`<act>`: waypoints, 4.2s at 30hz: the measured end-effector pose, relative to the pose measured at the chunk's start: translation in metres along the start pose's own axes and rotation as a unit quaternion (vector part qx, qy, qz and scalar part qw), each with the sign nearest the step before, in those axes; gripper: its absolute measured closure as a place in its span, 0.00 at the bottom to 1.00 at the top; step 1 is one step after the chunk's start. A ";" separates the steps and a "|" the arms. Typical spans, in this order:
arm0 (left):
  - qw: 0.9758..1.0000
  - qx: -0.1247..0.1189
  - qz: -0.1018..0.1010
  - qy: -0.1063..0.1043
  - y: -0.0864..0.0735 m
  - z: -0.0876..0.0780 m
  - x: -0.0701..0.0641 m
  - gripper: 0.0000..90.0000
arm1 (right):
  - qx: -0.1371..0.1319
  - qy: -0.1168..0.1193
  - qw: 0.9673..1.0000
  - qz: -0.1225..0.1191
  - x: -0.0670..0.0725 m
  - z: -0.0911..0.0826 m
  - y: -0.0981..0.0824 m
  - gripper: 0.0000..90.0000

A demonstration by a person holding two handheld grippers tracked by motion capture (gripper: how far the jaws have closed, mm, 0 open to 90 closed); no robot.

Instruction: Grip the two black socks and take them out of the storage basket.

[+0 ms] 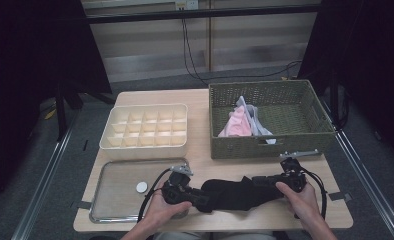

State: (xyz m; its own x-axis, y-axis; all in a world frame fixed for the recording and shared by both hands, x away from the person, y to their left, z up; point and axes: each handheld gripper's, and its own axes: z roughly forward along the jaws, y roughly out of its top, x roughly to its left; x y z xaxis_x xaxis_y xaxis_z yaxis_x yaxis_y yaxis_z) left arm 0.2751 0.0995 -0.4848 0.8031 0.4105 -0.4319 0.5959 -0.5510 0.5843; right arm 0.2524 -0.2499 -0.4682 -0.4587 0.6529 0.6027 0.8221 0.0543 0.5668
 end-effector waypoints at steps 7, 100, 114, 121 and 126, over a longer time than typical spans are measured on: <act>1.000 0.023 0.015 0.009 -0.001 0.007 0.001 0.95 | 0.001 0.000 1.000 0.001 0.000 0.001 0.000 0.95; 0.997 -0.017 -0.042 -0.059 0.027 -0.025 0.028 0.96 | -0.094 -0.051 0.994 0.021 -0.028 -0.064 -0.029 0.95; 0.998 0.004 -0.045 -0.048 0.020 -0.007 0.031 0.94 | -0.062 -0.091 0.994 0.030 -0.046 -0.059 -0.034 0.94; 0.998 0.007 -0.048 -0.046 0.017 -0.002 0.034 0.89 | -0.042 -0.095 0.994 0.025 -0.049 -0.057 -0.035 0.88; 0.997 -0.003 -0.056 -0.044 0.018 0.000 0.034 0.72 | -0.044 -0.112 0.992 0.027 -0.048 -0.054 -0.035 0.82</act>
State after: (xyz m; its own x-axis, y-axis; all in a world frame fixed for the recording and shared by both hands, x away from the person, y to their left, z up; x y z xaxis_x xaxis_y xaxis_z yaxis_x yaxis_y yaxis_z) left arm 0.3133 0.1038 -0.4893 0.7292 0.4033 -0.5529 0.6815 -0.5005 0.5338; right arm 0.2273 -0.3237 -0.4866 -0.3206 0.8048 0.4994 0.8062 -0.0449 0.5900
